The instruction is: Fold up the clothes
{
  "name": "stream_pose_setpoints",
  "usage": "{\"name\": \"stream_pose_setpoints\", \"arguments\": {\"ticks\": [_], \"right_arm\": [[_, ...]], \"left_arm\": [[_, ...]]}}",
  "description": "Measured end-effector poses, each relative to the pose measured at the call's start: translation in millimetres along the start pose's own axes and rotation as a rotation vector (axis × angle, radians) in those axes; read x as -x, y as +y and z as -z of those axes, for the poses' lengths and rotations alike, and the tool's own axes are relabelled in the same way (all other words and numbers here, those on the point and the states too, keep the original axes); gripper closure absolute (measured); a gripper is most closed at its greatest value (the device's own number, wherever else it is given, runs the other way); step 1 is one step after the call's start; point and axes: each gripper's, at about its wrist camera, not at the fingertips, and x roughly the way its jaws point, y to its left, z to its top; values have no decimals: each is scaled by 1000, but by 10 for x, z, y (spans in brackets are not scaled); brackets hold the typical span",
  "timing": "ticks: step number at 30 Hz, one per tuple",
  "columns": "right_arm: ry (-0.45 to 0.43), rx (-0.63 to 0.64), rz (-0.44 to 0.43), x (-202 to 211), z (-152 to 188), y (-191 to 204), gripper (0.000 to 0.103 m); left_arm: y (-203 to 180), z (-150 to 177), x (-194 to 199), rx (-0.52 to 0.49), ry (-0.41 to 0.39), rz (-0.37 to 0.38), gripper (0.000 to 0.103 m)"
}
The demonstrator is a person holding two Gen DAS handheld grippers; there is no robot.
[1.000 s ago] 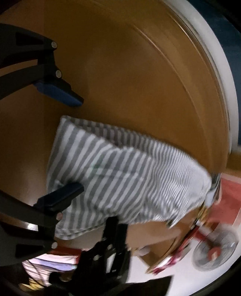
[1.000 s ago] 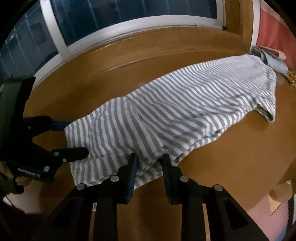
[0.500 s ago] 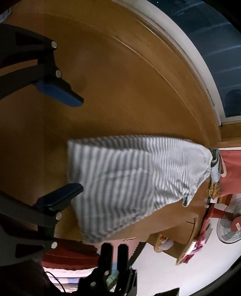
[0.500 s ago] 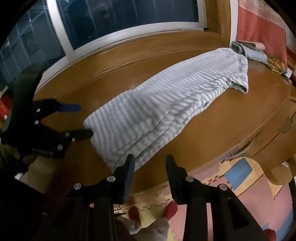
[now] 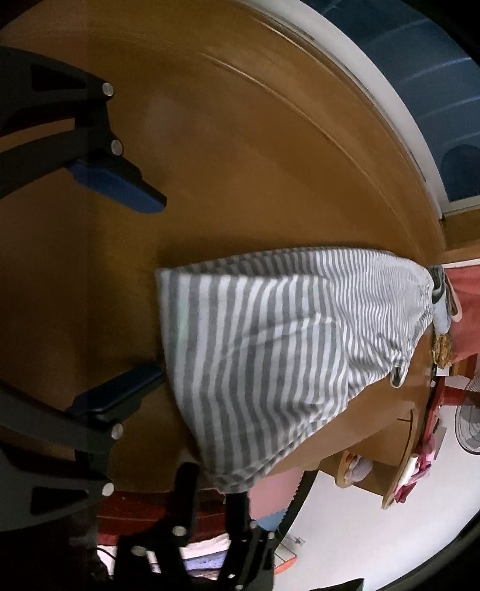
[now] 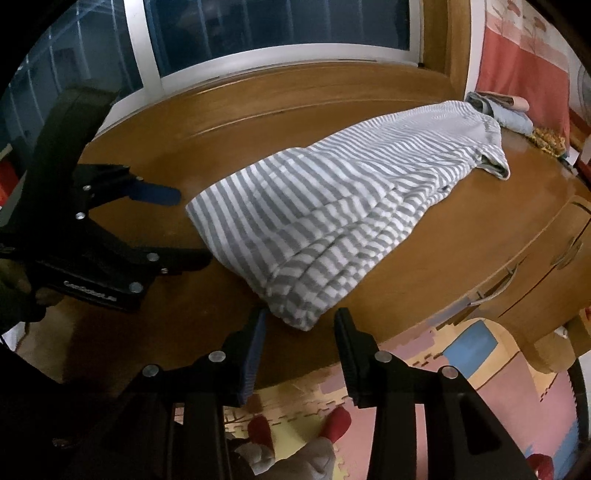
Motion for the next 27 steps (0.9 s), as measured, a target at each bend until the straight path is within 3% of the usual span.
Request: {"name": "stream_pose_setpoints", "arguments": {"ticks": [3, 6, 8, 16, 27], "right_arm": [[-15, 3, 12, -50, -9, 43, 60], [-33, 2, 35, -97, -27, 60, 63], [-35, 5, 43, -109, -34, 55, 85], [-81, 21, 55, 138, -34, 3, 90], [-91, -106, -50, 509, -106, -229, 90]], "left_arm": [[12, 38, 25, 5, -35, 21, 20], [9, 80, 63, 10, -64, 44, 44], [-9, 100, 81, 9, -69, 54, 53], [-68, 23, 234, 1, -82, 81, 58], [30, -51, 611, 31, -85, 158, 59]]}}
